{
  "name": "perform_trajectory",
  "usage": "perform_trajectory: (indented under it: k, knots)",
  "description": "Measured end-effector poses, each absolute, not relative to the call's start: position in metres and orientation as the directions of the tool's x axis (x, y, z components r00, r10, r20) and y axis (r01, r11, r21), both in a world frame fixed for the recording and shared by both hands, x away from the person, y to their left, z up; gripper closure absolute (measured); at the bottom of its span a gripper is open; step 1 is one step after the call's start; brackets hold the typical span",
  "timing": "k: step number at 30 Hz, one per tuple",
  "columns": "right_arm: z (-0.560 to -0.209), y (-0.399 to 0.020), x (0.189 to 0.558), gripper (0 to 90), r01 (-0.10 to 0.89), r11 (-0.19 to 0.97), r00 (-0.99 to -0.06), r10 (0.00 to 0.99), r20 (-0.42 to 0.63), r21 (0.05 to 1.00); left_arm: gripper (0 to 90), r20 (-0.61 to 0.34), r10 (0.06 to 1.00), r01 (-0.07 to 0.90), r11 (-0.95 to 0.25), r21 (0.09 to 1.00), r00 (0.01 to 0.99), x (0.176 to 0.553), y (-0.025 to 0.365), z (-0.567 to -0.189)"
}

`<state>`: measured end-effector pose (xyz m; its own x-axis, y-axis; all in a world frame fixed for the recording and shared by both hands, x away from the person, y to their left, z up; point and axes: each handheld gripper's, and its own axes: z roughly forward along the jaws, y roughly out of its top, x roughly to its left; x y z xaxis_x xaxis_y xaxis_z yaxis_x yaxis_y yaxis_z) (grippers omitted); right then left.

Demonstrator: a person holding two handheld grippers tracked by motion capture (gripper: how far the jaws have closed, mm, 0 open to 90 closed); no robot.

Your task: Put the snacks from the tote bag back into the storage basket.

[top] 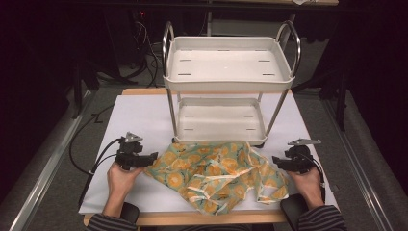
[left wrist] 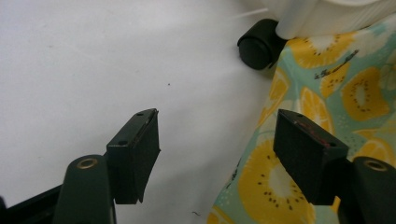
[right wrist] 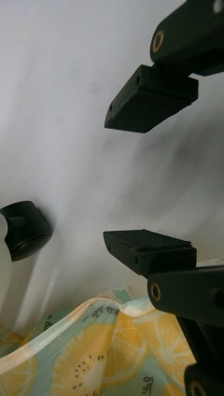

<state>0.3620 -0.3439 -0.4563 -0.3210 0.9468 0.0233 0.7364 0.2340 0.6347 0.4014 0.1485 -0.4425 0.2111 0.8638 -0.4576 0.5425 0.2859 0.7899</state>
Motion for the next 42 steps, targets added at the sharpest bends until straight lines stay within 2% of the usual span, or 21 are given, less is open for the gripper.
perform_trajectory:
  k: [6, 10, 13, 22, 26, 35, 42]
  knots:
    - [-0.458, -0.343, 0.363, 40.2, 0.745, 0.238, -0.324, 0.946, 0.026, 0.623, 29.5, -0.406, 0.883, 0.539, 0.228, 0.811, 0.236, 0.395, 0.138, -0.438]
    - [-0.459, -0.344, 0.364, 40.2, 0.749, 0.241, -0.326, 0.945, 0.027, 0.617, 28.6, -0.413, 0.872, 0.538, 0.223, 0.813, 0.262, 0.392, 0.132, -0.433]
    - [-0.459, -0.344, 0.364, 40.3, 0.745, 0.231, -0.325, 0.945, 0.038, 0.626, 28.4, -0.475, 0.833, 0.553, 0.262, 0.791, 0.284, 0.393, 0.129, -0.425]
    - [-0.455, -0.336, 0.363, 42.1, 0.707, 0.275, -0.343, 0.939, -0.024, 0.651, 27.5, -0.466, 0.815, 0.535, 0.237, 0.811, 0.345, 0.383, 0.119, -0.410]
    - [-0.453, -0.337, 0.359, 42.3, 0.707, 0.263, -0.334, 0.942, -0.018, 0.656, 27.5, -0.491, 0.787, 0.544, 0.243, 0.803, 0.373, 0.374, 0.111, -0.404]
    - [-0.455, -0.340, 0.363, 42.9, 0.720, 0.250, -0.324, 0.946, -0.005, 0.648, 27.5, -0.468, 0.789, 0.573, 0.184, 0.798, 0.398, 0.373, 0.099, -0.408]
    - [-0.453, -0.342, 0.361, 50.3, 0.716, 0.232, -0.328, 0.944, 0.023, 0.659, 28.3, -0.482, 0.766, 0.584, 0.175, 0.793, 0.425, 0.363, 0.089, -0.403]
